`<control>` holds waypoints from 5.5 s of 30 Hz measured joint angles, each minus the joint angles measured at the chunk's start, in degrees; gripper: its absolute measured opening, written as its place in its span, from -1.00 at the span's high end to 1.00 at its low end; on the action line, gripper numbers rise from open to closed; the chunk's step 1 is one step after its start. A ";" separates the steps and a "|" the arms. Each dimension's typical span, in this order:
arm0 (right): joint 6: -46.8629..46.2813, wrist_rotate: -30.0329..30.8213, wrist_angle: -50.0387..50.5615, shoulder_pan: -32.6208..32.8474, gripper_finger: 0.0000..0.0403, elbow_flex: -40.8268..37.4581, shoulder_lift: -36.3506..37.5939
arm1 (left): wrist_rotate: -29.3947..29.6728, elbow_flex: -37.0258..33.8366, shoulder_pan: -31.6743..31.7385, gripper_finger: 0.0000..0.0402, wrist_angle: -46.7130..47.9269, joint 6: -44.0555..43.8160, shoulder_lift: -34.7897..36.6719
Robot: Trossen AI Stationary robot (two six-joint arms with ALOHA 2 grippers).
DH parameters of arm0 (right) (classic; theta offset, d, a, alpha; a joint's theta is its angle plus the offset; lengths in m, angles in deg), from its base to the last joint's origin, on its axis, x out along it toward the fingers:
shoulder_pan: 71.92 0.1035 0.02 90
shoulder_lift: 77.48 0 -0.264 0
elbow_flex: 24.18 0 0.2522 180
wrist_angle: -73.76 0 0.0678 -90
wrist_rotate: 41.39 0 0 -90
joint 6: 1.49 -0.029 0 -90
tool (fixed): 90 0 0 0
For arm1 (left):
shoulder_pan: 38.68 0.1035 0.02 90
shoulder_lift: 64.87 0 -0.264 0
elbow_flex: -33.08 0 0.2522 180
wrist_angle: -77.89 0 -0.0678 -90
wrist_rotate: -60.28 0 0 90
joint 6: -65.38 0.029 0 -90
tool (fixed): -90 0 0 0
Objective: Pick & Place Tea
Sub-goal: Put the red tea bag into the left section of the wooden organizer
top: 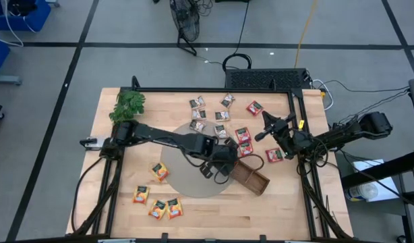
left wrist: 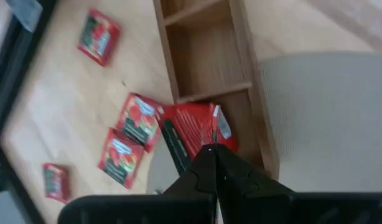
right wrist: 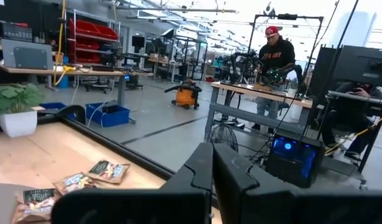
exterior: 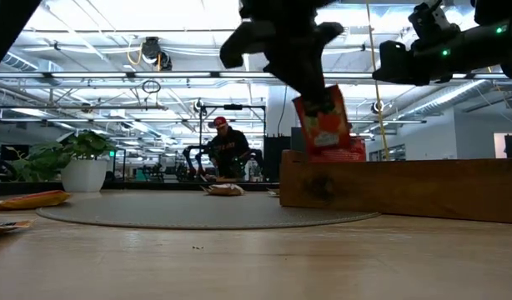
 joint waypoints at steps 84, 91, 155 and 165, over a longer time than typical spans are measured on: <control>-4.92 -3.06 5.50 0.00 1.00 0.07 -0.02 | 11.03 0.19 1.87 0.07 -7.56 -10.96 -6.01; -4.92 -3.06 5.50 0.00 1.00 0.07 -0.02 | 22.53 0.19 0.23 -0.02 -7.56 -10.02 -4.70; -10.92 -4.52 9.98 -0.02 1.00 0.07 -0.03 | -7.47 -2.62 2.88 1.00 -5.04 -15.93 -9.00; -10.93 -4.52 10.05 -0.02 1.00 0.07 -0.02 | -6.34 -5.36 3.25 1.00 -8.17 -19.92 -8.81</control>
